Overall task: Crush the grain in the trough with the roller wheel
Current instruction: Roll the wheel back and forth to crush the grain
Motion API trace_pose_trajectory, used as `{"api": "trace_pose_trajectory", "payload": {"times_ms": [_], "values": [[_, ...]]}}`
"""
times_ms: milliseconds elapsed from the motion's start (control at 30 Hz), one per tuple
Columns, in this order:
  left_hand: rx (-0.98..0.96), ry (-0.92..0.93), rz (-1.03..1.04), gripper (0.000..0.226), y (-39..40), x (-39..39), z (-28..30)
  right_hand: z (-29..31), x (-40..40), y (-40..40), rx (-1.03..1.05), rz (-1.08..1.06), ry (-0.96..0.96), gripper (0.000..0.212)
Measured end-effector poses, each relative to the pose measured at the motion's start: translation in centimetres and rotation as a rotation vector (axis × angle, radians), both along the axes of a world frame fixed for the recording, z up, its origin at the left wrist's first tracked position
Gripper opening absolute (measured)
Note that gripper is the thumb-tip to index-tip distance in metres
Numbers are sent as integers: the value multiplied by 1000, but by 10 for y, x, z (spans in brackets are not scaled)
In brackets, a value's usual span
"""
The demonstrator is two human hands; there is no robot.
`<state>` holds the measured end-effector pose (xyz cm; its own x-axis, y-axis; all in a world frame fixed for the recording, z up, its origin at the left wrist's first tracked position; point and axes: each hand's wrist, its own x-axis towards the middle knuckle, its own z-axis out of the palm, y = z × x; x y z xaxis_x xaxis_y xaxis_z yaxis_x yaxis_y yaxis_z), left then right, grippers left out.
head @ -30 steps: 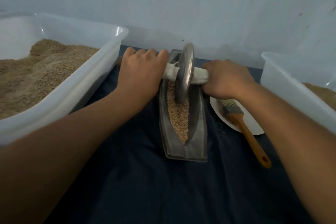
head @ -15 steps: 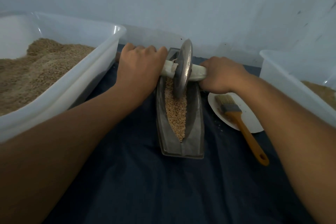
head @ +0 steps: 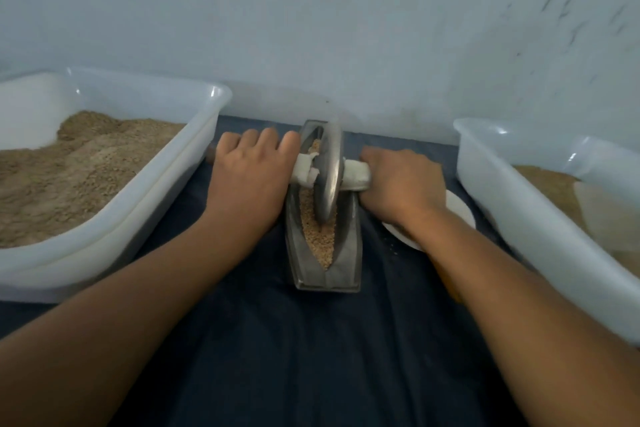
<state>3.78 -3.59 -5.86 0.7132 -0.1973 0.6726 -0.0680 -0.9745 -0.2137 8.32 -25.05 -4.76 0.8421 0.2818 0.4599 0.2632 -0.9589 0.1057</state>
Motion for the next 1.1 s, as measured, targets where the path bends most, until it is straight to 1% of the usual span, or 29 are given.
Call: {"api": "trace_pose_trajectory", "payload": {"times_ms": [167,367,467,600,733,867,967,1100], "values": [[-9,14,-16,24,3,-9,-1,-5,-14,2,3,-5,-66,22],[9,141,-33,35,4,-10,9,-6,-22,2,24,-11,-61,23],[20,195,-53,36,6,-10,15,-5,-24,2,33,-3,-53,21],[67,204,-68,37,9,-9,19,-7,-24,0,69,2,-19,19],[40,216,-66,33,10,0,17,-4,-16,0,47,18,11,19],[16,231,-49,31,13,18,16,6,5,2,1,44,124,19],[40,189,-23,26,13,30,16,13,23,2,-11,50,240,16],[68,149,-1,26,13,44,20,22,40,3,2,76,405,12]]}}
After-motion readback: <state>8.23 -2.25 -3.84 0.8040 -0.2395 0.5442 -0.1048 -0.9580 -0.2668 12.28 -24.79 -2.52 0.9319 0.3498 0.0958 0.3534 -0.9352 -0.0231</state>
